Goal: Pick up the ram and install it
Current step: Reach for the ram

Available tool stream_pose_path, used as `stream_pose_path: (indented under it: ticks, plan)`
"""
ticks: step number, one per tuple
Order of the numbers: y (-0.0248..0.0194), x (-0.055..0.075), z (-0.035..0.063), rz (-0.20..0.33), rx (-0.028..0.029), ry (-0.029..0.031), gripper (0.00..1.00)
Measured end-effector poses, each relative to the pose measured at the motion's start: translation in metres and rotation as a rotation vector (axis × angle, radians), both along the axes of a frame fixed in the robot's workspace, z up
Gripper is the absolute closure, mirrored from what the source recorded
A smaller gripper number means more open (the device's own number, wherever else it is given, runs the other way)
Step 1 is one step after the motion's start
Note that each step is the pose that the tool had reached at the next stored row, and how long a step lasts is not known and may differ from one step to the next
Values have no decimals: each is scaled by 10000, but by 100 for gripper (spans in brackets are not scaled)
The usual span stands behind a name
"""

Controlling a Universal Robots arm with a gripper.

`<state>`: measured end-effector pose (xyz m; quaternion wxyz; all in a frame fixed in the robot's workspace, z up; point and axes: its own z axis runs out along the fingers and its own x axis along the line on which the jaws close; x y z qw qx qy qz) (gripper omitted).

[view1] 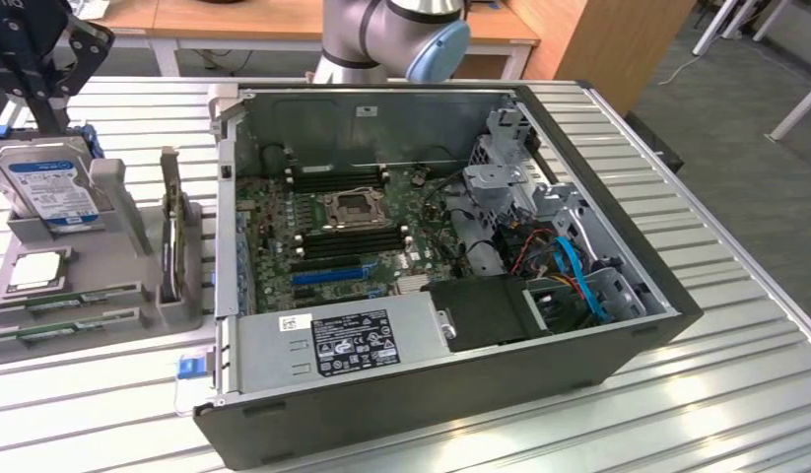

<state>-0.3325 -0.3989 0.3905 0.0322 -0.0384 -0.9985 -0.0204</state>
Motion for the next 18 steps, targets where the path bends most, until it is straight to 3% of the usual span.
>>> stream_pose_path:
  ticks: [18]
  plan:
    - [0, -159, -8, 0, 0, 212, 90]
